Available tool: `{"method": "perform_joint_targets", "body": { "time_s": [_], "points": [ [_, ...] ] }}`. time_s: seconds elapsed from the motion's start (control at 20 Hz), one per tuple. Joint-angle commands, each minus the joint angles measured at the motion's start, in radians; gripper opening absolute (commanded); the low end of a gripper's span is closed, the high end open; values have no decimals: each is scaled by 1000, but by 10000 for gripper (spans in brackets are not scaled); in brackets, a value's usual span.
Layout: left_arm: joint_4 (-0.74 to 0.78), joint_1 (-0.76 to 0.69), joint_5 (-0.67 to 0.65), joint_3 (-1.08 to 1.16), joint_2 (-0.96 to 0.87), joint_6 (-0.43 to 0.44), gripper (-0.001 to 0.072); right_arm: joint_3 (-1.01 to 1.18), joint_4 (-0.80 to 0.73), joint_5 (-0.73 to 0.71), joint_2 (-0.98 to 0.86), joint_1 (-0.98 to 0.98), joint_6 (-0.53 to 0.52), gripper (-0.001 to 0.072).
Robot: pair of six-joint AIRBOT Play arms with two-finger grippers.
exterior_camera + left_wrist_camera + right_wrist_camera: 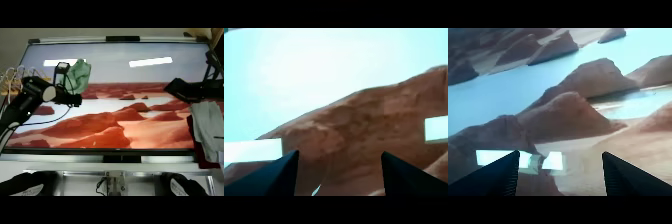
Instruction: Fold the shirts.
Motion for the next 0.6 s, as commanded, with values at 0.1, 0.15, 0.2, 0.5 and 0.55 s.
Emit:
{"method": "perform_joint_targets", "body": {
  "time_s": [0.1,0.15,0.2,0.5,0.55],
  "points": [
    [3,182,186,157,-222,-74,620,0,5,-80,0,1,0,613],
    [3,228,175,224,-290,-74,617,0,4,-80,0,1,0,613],
    [3,265,162,286,-351,-75,607,0,-1,-79,0,1,0,613],
    [-75,366,49,542,-663,-72,610,0,-12,-79,0,1,-1,613],
    [-98,367,64,546,-686,-72,610,0,-12,-79,0,1,-2,613]
  ]
}}
